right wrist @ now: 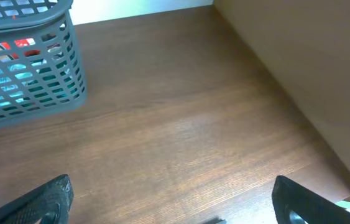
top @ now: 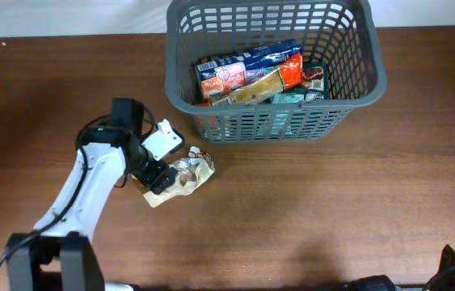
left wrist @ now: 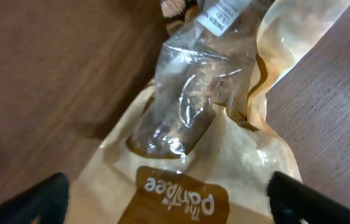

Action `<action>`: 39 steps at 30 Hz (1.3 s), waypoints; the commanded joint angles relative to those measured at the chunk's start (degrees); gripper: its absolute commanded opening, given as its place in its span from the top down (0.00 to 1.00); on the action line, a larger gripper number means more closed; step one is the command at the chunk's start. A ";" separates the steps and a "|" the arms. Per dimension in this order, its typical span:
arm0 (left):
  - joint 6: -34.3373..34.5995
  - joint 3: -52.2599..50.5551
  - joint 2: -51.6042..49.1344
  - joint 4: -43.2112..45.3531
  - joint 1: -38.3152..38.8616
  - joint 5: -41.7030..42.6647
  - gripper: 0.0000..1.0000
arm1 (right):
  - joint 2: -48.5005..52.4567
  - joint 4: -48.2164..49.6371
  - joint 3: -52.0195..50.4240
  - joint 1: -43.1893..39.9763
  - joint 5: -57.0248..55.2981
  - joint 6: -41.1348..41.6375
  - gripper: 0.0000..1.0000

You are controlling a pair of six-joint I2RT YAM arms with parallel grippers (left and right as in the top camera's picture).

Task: Pack container
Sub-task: 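Lower the left gripper onto the brown Pantree bean bag and grasp it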

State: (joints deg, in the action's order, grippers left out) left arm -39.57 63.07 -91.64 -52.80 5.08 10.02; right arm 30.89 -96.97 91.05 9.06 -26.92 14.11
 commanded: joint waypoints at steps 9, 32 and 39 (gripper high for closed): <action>-2.54 -0.48 -1.88 1.64 0.50 5.55 0.01 | -0.50 -0.35 -0.26 0.46 -0.94 -1.64 0.01; -2.29 -0.59 -15.85 3.37 0.50 7.41 0.01 | -0.50 -0.35 -0.26 0.46 -0.94 -1.68 0.01; -2.47 -2.91 -17.38 6.38 0.50 6.47 0.36 | -0.50 -0.35 -0.26 0.46 -0.96 -1.68 0.01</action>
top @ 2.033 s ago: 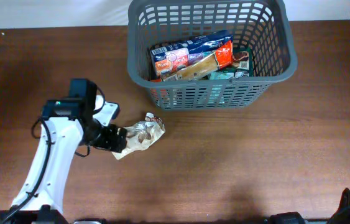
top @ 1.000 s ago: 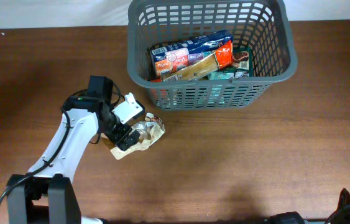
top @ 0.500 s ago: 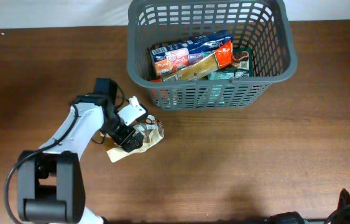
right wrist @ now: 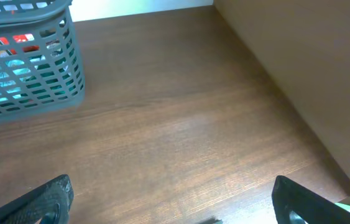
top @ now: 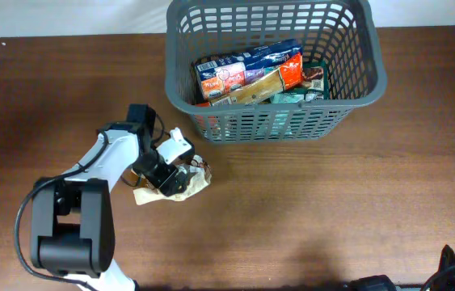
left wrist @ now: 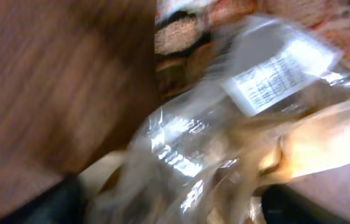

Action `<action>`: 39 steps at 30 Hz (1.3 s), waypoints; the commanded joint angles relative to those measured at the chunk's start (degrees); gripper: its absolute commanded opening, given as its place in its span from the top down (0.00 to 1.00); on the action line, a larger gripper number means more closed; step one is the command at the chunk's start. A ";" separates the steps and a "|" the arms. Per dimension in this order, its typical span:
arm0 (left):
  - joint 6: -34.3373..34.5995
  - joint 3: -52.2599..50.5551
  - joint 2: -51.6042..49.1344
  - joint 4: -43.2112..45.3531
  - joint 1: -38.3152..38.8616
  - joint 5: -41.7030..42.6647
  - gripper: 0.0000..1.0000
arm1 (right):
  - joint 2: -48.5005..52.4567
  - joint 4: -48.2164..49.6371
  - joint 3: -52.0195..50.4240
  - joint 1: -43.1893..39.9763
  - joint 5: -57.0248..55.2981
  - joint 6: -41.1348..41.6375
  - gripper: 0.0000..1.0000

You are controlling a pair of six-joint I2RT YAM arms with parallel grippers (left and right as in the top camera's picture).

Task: Pack container
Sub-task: 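Lower the left gripper onto the brown Pantree bean bag and grasp it, then lift the bean bag into the basket and release it with the left gripper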

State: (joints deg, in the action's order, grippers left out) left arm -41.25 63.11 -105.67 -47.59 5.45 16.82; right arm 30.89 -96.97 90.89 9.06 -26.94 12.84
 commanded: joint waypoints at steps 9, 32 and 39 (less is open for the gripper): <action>-0.87 -10.45 -3.34 8.20 0.13 -4.07 0.98 | -0.50 -0.35 -0.11 0.46 -0.94 -0.42 0.01; 7.45 6.95 16.48 6.01 -11.30 -19.74 0.98 | -0.48 -0.35 -0.11 0.46 -2.25 -0.42 0.01; 7.65 22.34 19.34 6.91 -11.23 -19.67 0.99 | -0.48 -0.35 -0.11 0.46 -2.19 -0.39 0.01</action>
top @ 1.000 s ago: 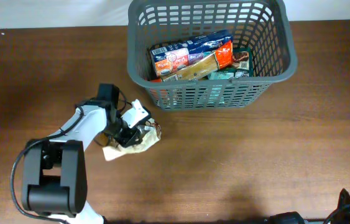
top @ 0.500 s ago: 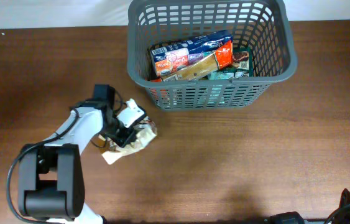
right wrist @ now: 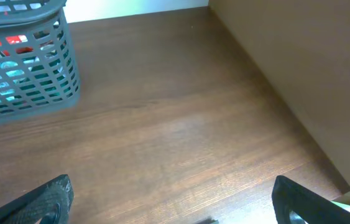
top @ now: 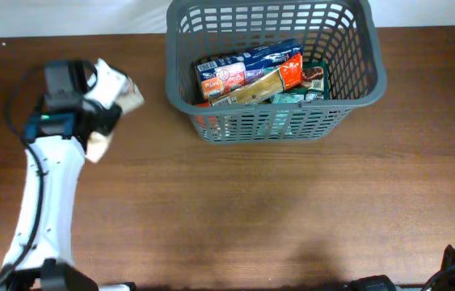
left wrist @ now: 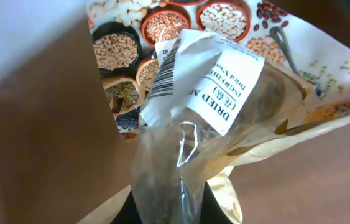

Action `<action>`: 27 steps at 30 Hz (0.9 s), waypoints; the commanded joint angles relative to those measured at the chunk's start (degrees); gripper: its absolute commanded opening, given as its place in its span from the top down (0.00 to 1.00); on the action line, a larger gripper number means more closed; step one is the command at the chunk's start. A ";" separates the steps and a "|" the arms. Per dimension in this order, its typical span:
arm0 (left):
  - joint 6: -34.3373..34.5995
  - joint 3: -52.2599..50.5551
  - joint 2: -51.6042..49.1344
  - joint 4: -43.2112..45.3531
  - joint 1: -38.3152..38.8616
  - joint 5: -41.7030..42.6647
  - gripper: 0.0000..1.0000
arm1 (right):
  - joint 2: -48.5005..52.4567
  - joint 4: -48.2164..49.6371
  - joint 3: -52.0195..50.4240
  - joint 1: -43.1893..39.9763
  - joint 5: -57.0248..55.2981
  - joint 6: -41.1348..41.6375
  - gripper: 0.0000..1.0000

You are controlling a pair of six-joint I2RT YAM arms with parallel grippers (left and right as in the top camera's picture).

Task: Pack container
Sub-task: 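Lift the bean bag into the basket and release it with the left gripper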

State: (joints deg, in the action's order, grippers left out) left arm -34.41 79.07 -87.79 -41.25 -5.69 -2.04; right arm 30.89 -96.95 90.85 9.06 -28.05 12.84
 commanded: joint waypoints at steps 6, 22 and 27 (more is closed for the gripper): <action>5.35 20.00 1.46 9.62 4.35 4.57 0.99 | -0.48 -0.37 -0.07 0.46 -0.90 -0.39 0.01; 6.58 23.47 -9.81 27.89 34.32 18.38 0.99 | -0.48 -0.37 -0.07 0.46 0.44 -0.42 0.01; 6.78 23.47 -18.27 24.24 34.29 22.25 0.98 | -0.48 -0.37 -0.07 0.46 0.44 -0.42 0.01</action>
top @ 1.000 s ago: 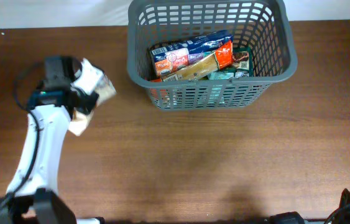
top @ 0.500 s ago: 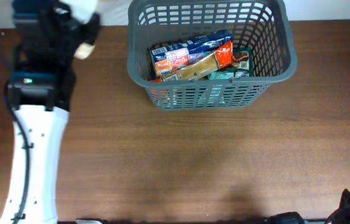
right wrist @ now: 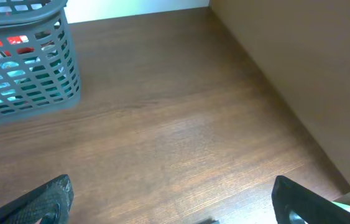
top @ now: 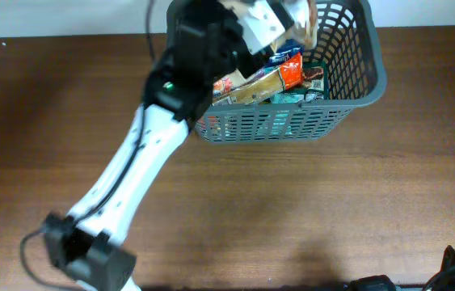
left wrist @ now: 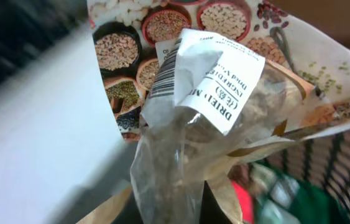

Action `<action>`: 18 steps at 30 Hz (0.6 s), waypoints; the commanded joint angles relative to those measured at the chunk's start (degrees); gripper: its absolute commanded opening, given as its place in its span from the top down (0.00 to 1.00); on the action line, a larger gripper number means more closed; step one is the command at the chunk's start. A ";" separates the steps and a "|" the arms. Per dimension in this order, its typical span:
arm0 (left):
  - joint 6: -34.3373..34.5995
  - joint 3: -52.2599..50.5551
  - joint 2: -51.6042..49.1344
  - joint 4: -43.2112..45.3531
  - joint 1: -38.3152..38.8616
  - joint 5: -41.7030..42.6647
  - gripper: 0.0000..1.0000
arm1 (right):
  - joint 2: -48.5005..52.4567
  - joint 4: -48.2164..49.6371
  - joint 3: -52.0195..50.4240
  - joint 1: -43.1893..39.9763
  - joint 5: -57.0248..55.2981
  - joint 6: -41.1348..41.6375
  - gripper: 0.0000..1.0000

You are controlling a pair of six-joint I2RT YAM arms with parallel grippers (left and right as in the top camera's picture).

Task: Pack container
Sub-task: 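Lift the bean bag into the basket and release it with the left gripper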

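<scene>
A tan and clear snack bag (left wrist: 212, 81) with a white label and bean pictures hangs in my left gripper (top: 280, 18), which is shut on it. In the overhead view the bag (top: 301, 16) is above the back of the grey basket (top: 377, 61). Inside the basket lie several packets (top: 251, 73), blue, orange and green. In the left wrist view the bag covers the fingers, and red and green packets (left wrist: 274, 186) show below it. My right gripper (right wrist: 171, 208) stands open over bare wood, with nothing between its fingertips (right wrist: 50, 199).
The basket (right wrist: 19, 62) sits at the table's back, seen far left in the right wrist view. Brown wooden tabletop (top: 308, 210) spreads in front of it. A light wall runs behind the table. My left arm (top: 130, 178) stretches diagonally from the front left.
My left gripper, still shut on the bag, has moved from the table's back left corner to above the basket. The right arm has not moved.
The bag lay on the table in front of the basket's left corner, with my left gripper open over it. Then the gripper was down on it. Then it held the bag raised at the back left, and now over the basket.
</scene>
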State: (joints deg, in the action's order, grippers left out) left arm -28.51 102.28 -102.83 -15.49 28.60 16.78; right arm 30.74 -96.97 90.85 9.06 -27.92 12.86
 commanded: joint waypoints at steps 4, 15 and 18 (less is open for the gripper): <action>0.85 0.26 -6.10 -4.33 0.02 5.20 0.98 | -0.33 -0.35 -0.07 0.46 0.33 -0.42 0.01; 2.19 0.26 -6.14 -4.74 -0.07 5.92 0.01 | -0.33 -0.35 -0.07 0.46 1.16 -0.46 0.01; 2.82 1.14 -6.05 -4.31 -0.74 5.92 0.01 | -0.33 -0.33 -0.07 0.46 1.16 -0.68 0.01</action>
State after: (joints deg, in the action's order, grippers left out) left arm -27.11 102.10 -109.62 -20.14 28.60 21.71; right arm 30.74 -96.97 90.85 9.06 -27.29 12.84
